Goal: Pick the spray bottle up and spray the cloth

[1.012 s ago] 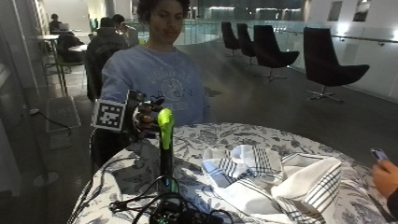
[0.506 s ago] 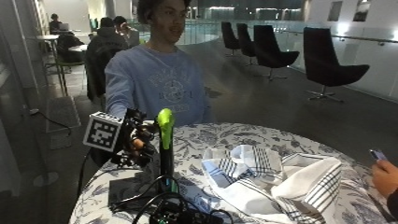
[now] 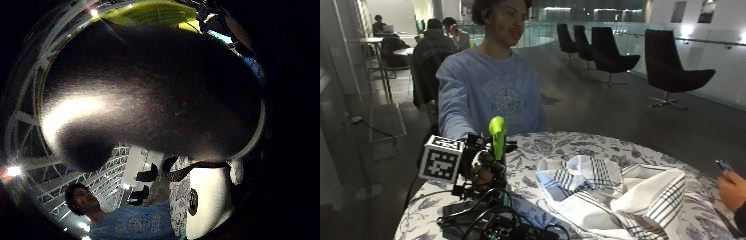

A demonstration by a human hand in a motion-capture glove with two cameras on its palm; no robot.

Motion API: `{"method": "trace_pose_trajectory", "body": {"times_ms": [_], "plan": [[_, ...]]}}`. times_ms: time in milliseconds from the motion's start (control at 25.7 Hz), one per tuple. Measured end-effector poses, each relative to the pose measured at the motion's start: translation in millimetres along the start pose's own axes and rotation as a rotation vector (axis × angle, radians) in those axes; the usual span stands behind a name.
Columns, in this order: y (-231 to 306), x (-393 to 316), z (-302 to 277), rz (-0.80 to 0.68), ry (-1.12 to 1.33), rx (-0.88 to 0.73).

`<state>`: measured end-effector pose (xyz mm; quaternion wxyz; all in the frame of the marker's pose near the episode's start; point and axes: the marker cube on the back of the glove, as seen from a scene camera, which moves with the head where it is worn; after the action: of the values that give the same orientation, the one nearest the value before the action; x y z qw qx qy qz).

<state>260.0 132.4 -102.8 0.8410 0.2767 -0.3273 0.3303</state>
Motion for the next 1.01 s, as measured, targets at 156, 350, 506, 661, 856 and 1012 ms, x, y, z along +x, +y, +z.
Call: {"method": "trace_pose_trajectory", "body": {"times_ms": [156,350,506,661,856,1012], "plan": [[0,2,4,-0.003,0.01,0.026],[0,5,3,-0.032,0.021,0.045],[-2,4,2,-0.055,0.032,0.061],[-4,-2,-1,-0.076,0.049,0.016],[2,-30,0,-0.099,0.037,-0.186],[15,-68,9,-0.073,-0.002,-0.368]]}}
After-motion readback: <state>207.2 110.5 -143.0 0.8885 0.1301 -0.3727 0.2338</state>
